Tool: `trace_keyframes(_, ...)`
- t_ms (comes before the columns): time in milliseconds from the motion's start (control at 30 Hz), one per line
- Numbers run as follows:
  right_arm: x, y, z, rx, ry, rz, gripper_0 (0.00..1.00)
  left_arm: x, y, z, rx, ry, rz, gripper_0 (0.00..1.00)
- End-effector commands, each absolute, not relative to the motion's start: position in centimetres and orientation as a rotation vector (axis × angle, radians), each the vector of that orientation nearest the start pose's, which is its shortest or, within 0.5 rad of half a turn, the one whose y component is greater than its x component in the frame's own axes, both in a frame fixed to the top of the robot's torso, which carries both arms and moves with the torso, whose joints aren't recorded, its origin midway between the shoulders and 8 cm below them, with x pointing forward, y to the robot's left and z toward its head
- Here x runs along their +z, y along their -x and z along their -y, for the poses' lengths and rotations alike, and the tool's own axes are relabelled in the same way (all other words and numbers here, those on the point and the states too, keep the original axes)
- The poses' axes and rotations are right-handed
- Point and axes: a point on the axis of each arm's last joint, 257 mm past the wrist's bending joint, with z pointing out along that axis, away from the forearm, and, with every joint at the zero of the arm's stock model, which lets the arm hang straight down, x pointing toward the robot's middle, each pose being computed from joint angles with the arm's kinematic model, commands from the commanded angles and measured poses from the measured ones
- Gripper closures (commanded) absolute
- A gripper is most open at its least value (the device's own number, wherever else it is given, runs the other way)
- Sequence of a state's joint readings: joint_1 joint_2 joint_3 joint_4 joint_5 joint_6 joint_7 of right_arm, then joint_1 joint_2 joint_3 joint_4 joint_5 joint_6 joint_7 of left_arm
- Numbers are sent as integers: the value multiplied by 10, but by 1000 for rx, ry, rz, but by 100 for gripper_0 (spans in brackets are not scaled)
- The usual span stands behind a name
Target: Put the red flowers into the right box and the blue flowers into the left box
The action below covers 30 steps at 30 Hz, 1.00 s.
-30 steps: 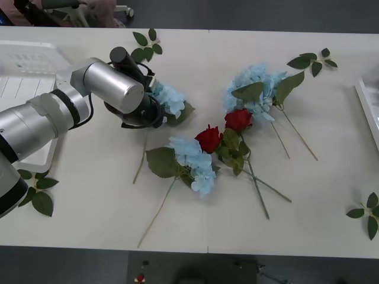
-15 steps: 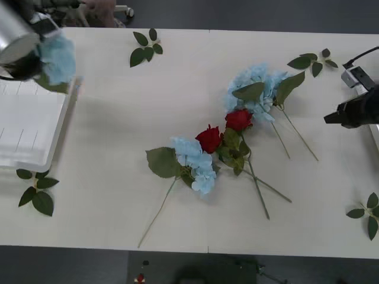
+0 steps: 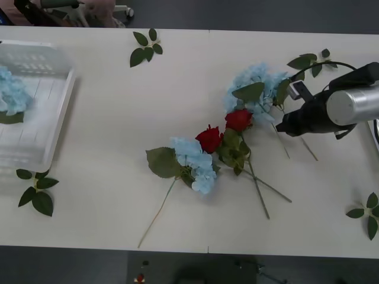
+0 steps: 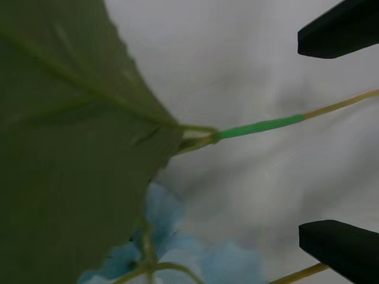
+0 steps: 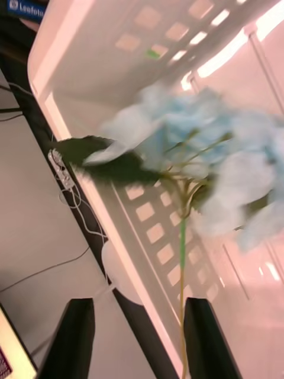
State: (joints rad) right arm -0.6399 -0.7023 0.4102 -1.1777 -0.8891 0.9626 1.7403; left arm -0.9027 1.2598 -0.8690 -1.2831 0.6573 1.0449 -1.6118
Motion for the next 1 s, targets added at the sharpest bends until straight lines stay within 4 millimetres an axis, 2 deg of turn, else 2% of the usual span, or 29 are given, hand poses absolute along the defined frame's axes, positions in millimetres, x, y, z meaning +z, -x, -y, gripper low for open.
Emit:
trace_keyframes(33, -265, -617, 261, 72, 465, -2387, 21, -93, -575, -527, 878, -650, -2319, 0)
trace_keyframes(133, -269, -629, 246, 96, 434, -2380, 23, -85, -565, -472, 653, -734, -2314, 0)
trace_keyframes(167, -270, -633, 244, 100, 418, -2377, 26, -80, -560, -441, 521, -760, -2314, 0)
trace_keyframes(200, -271, -637, 244, 98, 409, -2371, 32, -76, -555, -417, 417, -775, -2319, 0)
trace_keyframes(267, -275, -641, 247, 91, 389, -2369, 52, -74, -539, -350, 119, -777, -2358, 0)
trace_keyframes(300, -275, -642, 246, 92, 389, -2367, 56, -74, -538, -333, 55, -779, -2358, 0)
trace_keyframes(333, -275, -643, 246, 90, 389, -2366, 66, -80, -533, -295, -87, -780, -2376, 0)
trace_keyframes(400, -275, -643, 248, 84, 393, -2367, 79, -94, -529, -262, -211, -760, -2410, 0)
trace_keyframes(467, -275, -643, 253, 75, 389, -2367, 100, -122, -519, -213, -391, -738, -2461, 0)
trace_keyframes(567, -270, -645, 263, 64, 378, -2363, 100, -160, -506, -157, -572, -734, -2476, 0)
trace_keyframes(600, -269, -645, 266, 62, 373, -2364, 100, -168, -504, -148, -596, -740, -2474, 0)
trace_keyframes(700, -255, -649, 284, 63, 336, -2347, 100, -209, -488, -112, -639, -798, -2474, 0)
trace_keyframes(733, -248, -651, 290, 65, 324, -2339, 100, -222, -483, -106, -620, -833, -2479, 0)
trace_keyframes(800, -235, -653, 299, 77, 304, -2326, 100, -234, -476, -99, -598, -882, -2481, 0)
trace_keyframes(1000, -167, -649, 337, 226, 286, -2254, 100, -270, -442, -85, -503, -1083, -2479, 0)
